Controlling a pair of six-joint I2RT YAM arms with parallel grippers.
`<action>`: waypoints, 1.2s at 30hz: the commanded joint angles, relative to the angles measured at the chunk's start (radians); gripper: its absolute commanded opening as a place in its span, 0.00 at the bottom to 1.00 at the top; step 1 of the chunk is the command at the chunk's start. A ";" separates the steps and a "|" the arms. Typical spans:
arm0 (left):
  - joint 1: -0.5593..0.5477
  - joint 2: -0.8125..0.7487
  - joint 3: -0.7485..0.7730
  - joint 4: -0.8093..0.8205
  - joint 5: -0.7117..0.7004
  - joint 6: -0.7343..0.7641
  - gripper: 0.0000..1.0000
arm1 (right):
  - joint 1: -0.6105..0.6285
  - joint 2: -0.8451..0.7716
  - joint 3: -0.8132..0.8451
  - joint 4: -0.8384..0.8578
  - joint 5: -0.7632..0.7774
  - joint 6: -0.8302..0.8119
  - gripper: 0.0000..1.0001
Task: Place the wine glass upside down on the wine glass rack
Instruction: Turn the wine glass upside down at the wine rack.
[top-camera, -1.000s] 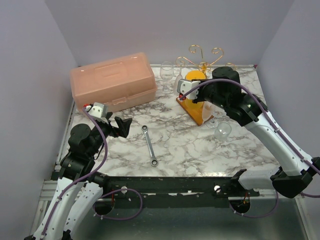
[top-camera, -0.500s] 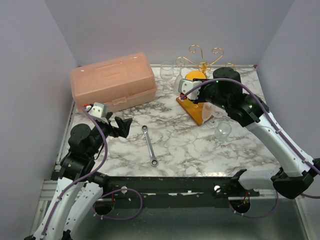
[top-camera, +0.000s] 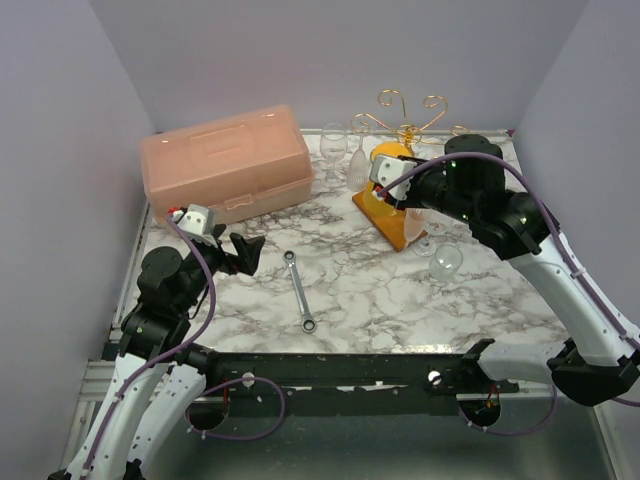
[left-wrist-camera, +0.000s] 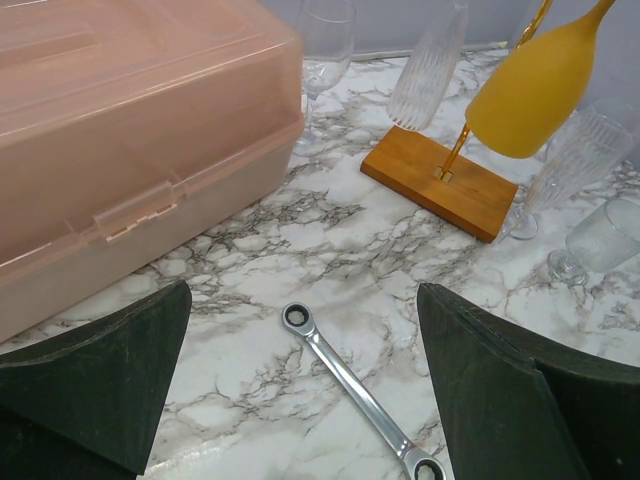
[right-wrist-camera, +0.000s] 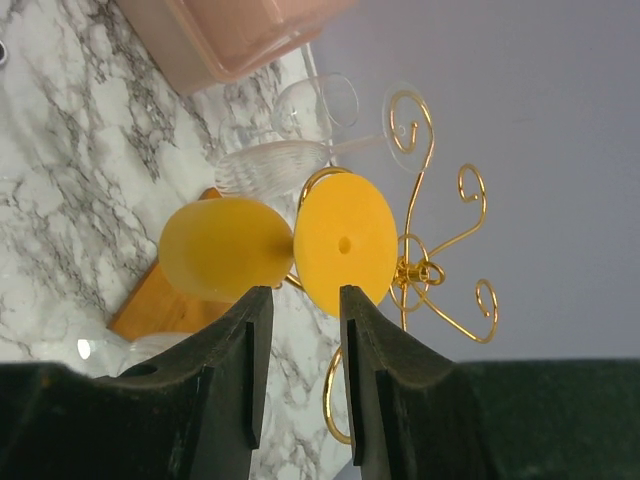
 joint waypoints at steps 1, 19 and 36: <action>0.011 0.003 -0.013 0.021 0.024 -0.007 0.99 | -0.024 -0.030 0.039 -0.046 -0.103 0.078 0.40; 0.017 0.004 -0.012 0.024 0.040 -0.013 0.98 | -0.219 -0.154 0.028 -0.041 -0.350 0.267 0.40; 0.017 -0.001 -0.012 0.020 0.054 -0.016 0.98 | -0.380 -0.288 -0.107 0.003 -0.434 0.368 0.40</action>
